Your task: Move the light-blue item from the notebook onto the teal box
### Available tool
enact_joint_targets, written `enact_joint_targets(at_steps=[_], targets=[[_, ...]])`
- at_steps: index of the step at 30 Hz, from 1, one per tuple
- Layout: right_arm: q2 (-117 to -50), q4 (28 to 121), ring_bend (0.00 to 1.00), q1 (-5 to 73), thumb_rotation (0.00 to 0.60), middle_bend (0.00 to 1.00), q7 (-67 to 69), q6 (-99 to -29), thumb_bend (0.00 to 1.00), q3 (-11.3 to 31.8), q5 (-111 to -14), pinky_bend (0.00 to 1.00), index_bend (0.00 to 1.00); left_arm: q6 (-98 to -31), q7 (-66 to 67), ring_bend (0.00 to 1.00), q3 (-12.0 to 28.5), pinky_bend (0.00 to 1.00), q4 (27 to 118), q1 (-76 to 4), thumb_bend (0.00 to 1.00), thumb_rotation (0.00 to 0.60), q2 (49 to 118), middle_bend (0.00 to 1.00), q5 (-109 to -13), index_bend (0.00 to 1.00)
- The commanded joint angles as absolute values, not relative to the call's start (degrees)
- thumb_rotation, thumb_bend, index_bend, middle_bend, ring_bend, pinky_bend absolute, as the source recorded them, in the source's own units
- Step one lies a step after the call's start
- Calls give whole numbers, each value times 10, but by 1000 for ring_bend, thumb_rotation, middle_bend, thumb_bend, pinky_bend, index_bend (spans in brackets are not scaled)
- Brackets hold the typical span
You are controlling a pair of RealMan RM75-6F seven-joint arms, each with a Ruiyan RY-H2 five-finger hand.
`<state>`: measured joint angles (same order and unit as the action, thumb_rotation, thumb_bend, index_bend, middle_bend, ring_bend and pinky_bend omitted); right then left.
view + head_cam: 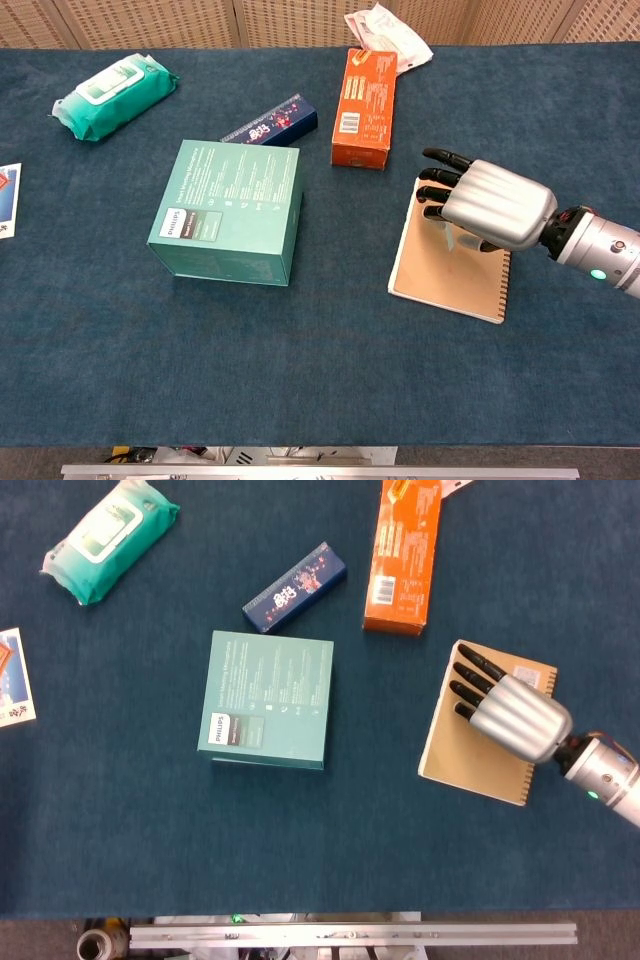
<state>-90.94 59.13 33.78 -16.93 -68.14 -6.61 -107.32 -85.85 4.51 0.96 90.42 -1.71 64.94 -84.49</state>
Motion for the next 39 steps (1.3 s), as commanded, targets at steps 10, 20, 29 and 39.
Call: enact_joint_targets(at_steps=[10, 20, 29, 39], targets=[[-928, 552, 158, 337, 600, 300, -161, -705, 259, -80, -1090, 0, 530, -858, 44, 354, 8, 405, 906, -15, 263, 600, 647, 381, -843, 163], [-943, 519, 134, 340, 600, 288, -153, -708, 286, -87, -1094, 0, 549, -859, 43, 354, 8, 405, 908, -13, 263, 600, 646, 380, -844, 163], [-949, 507, 134, 340, 600, 286, -148, -710, 286, -90, -1090, 0, 569, -859, 41, 354, 7, 405, 907, -13, 262, 600, 646, 379, -845, 163], [-956, 501, 134, 340, 600, 286, -146, -706, 294, -89, -1083, 0, 611, -859, 37, 354, 6, 405, 906, -12, 263, 600, 646, 370, -846, 163]])
